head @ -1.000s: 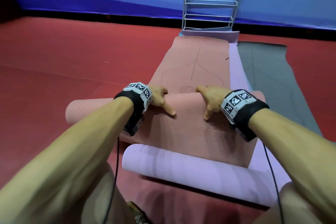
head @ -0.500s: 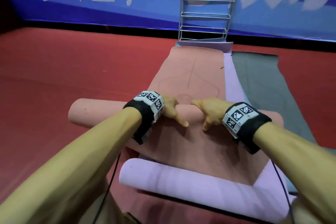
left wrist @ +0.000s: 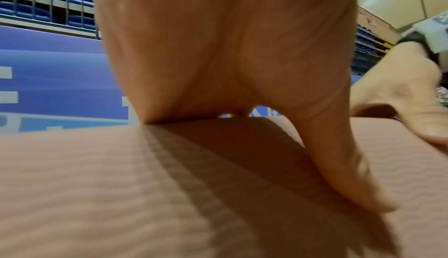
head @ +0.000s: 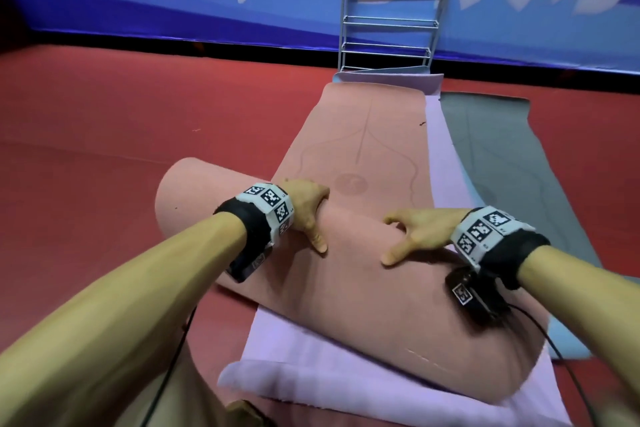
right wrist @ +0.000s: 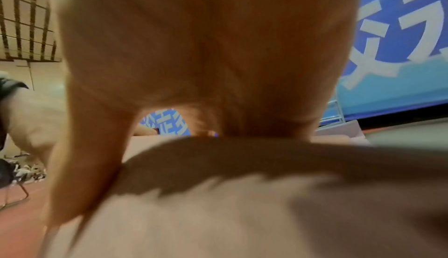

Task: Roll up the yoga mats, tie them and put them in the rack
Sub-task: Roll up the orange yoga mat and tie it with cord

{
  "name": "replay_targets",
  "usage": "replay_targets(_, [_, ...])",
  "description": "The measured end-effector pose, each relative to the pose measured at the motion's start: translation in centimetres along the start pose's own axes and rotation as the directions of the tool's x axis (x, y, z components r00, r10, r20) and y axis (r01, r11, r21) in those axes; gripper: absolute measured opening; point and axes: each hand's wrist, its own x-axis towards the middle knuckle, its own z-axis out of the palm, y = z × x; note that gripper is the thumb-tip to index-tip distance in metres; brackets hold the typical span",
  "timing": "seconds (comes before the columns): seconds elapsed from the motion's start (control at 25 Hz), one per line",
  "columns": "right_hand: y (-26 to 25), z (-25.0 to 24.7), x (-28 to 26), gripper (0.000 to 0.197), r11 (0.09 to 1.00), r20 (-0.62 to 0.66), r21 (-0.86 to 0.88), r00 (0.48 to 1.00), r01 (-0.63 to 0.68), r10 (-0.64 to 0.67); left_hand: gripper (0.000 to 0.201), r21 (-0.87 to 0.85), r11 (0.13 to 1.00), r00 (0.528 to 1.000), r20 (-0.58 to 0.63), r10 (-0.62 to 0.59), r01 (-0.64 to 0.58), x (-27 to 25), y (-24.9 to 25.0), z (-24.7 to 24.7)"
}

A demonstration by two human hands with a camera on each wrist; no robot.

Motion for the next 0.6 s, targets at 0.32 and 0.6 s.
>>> replay_targets(0.32, [-1.3, -0.5, 1.2, 0.056, 0.86, -0.255, -0.511, 0.958, -0.021, -0.128, 0.073, -0.297, 0.942, 0.961, 0.267, -0.073, 0.154, -0.4, -2.3, 0.5])
replay_targets(0.6, [-2.9, 0.3, 2.3, 0.067, 0.922, -0.284, -0.374, 0.959, -0.102, -0.009, 0.071, 0.041, 0.992, 0.992, -0.058, -0.114, 0.116, -0.6, -2.1, -0.3])
